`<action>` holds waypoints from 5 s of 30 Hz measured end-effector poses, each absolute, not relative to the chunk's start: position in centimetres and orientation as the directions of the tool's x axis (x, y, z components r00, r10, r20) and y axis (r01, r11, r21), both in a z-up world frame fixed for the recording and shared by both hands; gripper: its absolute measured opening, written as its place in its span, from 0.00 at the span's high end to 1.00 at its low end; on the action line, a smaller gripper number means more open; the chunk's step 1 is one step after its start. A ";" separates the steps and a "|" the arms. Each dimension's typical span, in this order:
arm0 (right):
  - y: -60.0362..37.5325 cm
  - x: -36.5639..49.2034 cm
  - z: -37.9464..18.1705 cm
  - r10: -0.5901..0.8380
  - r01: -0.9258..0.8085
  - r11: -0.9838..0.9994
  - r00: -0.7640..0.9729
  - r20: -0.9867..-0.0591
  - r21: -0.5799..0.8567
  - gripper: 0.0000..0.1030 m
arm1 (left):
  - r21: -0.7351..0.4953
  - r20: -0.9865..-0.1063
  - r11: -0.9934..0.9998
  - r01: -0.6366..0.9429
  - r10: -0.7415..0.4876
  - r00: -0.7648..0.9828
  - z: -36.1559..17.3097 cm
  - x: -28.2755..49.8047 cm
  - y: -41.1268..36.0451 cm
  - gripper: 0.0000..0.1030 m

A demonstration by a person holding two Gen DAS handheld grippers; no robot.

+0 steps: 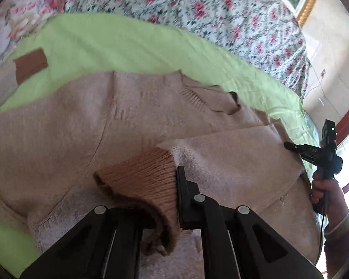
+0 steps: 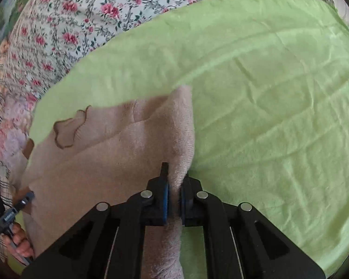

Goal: Fold small clothes

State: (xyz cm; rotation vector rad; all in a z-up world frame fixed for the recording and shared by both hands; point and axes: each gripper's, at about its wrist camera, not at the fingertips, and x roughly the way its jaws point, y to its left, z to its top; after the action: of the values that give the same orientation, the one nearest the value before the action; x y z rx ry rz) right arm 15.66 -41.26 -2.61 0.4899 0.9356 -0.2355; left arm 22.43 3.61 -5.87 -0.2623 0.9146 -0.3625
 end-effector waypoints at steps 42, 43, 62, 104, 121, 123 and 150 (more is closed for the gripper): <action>-28.6 9.9 -0.2 0.276 0.178 0.873 0.587 -0.761 0.454 0.49 | 0.229 -0.806 0.969 -0.091 0.241 0.540 -4.4 33.2 18.6 0.63; -28.5 10.0 -0.3 0.274 0.180 0.873 0.586 -0.762 0.452 0.49 | 0.219 -0.820 0.972 -0.079 0.228 0.525 -5.0 33.4 18.8 0.76; -29.1 8.2 0.8 0.250 0.194 0.860 0.648 -0.719 0.473 0.49 | -0.254 -0.543 0.925 0.281 -0.377 0.750 5.3 21.8 0.9 0.93; -29.1 13.9 1.2 0.298 0.085 0.886 0.649 -0.700 0.455 0.96 | -0.019 -0.777 0.996 -0.085 0.039 0.629 -6.7 17.9 9.3 0.43; -36.0 12.2 -0.9 0.164 0.399 0.797 0.580 -0.798 0.453 0.92 | -0.026 -0.799 0.990 -0.136 0.062 0.598 -6.6 16.4 9.8 0.41; -36.5 11.7 -0.8 0.172 0.398 0.783 0.599 -0.782 0.478 0.87 | -0.008 -0.801 0.996 -0.085 0.044 0.597 -6.4 15.6 9.8 0.41; -35.1 10.3 3.9 0.281 0.179 0.858 0.620 -0.732 0.481 0.98 | -0.001 -0.817 0.998 -0.060 0.034 0.576 -6.7 24.8 7.5 0.34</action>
State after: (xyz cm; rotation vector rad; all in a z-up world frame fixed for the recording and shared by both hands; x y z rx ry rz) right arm 10.32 -35.13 3.85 0.5553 0.9126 0.0624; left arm 24.77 7.47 -6.67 -0.0297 0.9558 0.0551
